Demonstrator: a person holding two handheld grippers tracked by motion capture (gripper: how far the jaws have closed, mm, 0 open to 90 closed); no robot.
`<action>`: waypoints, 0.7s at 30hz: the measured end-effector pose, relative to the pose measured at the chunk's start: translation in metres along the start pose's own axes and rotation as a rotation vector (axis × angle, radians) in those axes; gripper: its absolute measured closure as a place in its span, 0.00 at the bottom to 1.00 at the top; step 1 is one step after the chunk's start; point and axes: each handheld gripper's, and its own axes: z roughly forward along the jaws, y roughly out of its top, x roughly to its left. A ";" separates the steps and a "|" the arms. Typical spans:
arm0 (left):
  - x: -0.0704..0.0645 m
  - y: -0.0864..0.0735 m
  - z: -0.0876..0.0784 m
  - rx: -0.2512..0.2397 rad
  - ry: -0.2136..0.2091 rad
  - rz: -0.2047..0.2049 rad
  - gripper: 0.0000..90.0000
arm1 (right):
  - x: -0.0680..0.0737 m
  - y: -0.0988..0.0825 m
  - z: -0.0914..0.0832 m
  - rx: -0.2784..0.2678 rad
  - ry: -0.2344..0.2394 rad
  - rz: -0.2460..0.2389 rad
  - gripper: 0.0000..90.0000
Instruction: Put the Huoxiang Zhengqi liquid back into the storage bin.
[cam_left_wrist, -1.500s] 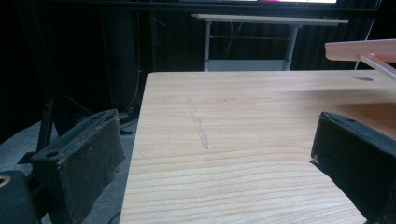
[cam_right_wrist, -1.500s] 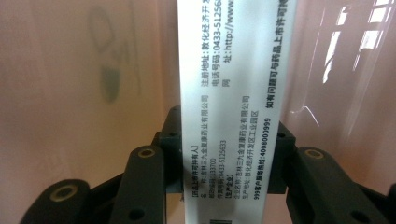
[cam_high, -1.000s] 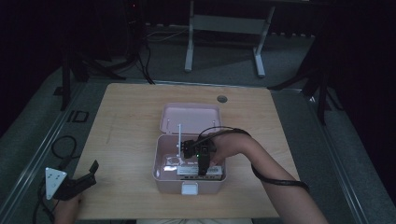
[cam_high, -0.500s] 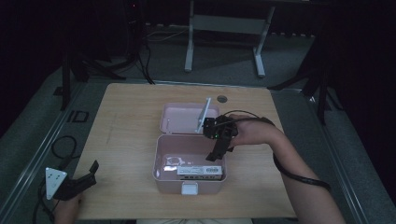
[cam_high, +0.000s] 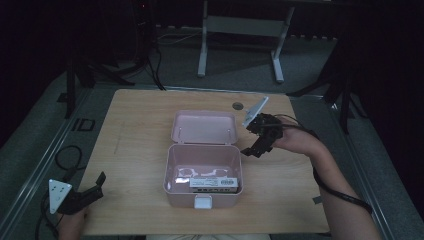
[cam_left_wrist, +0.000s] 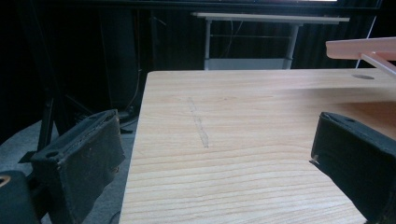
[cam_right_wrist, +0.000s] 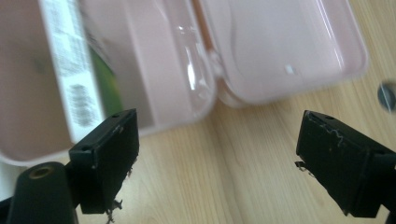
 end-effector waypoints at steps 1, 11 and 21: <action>0.000 0.000 0.000 0.000 -0.001 -0.001 0.03 | -0.003 -0.006 0.002 0.002 -0.004 0.018 0.14; 0.000 0.000 0.000 0.000 0.000 0.000 0.03 | -0.026 -0.055 0.034 -0.086 -0.069 0.186 0.14; 0.000 0.000 0.000 0.001 -0.003 -0.001 0.03 | -0.026 -0.085 0.089 -0.156 -0.142 0.272 0.13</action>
